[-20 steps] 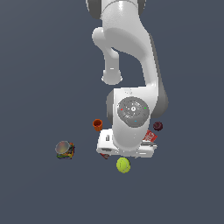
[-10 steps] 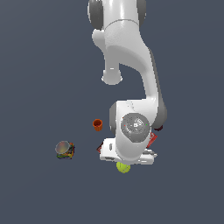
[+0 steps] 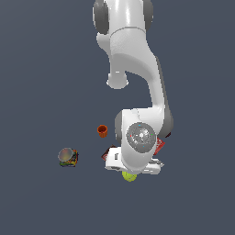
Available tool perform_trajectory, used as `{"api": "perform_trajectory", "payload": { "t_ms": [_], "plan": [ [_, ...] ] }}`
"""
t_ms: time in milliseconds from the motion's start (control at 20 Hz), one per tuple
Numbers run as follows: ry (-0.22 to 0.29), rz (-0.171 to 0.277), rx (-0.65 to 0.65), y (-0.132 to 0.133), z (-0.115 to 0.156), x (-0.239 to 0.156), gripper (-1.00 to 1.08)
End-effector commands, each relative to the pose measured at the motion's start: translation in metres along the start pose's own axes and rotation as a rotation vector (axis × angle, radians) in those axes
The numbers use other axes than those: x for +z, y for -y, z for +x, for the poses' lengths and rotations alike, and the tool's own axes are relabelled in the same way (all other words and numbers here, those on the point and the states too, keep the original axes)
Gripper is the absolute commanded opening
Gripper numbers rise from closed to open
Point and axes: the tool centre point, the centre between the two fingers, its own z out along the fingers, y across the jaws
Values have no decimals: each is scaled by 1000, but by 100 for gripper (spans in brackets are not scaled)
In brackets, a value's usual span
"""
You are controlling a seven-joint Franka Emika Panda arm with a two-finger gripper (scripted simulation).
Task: Pick up a designated object from a clutter of objects.
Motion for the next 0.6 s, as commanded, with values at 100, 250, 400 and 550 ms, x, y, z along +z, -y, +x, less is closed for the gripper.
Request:
{"api": "perform_trajectory", "payload": {
  "t_ms": [100,250,400,550],
  "plan": [
    [1,0,0,0,-1,26,100],
    [1,0,0,0,-1,36,100],
    [1,0,0,0,0,39,100],
    [1,0,0,0,0,38,-100]
  ]
}}
